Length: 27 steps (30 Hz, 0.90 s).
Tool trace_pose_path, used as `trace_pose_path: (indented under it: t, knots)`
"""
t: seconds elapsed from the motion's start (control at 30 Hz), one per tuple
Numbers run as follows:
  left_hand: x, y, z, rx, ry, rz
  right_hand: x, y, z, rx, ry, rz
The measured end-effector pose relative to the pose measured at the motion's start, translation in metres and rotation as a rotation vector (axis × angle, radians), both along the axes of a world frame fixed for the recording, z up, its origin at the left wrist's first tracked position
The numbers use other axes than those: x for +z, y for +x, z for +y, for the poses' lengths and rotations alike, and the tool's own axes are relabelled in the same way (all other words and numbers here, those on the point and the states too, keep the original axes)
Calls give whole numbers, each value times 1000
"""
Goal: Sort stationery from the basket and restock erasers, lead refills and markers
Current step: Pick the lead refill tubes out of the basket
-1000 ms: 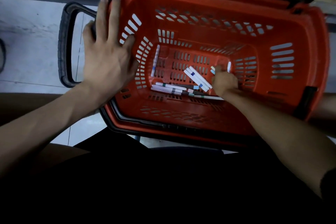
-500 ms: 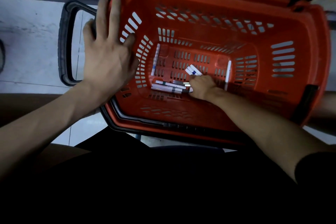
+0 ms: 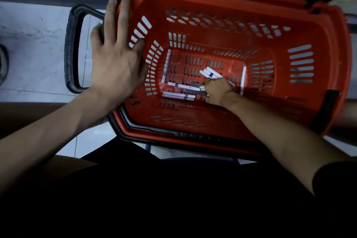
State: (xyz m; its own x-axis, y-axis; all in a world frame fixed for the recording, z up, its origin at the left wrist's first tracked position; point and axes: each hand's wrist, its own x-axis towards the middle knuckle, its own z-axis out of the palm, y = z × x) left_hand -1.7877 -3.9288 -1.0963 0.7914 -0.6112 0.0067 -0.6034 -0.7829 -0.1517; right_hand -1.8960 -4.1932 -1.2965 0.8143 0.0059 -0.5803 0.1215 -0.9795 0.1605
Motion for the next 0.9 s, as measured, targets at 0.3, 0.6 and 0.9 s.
trace_pose_path:
  t: [0.3, 0.6, 0.9]
  knots:
    - [1, 0, -2, 2, 0, 0, 8, 8, -10, -22, -83, 71]
    - [1, 4, -4, 3, 0, 11, -3, 4, -24, 12, -82, -39]
    - [0, 3, -3, -3, -12, -2, 7, 5, -48, -49, 128, -82]
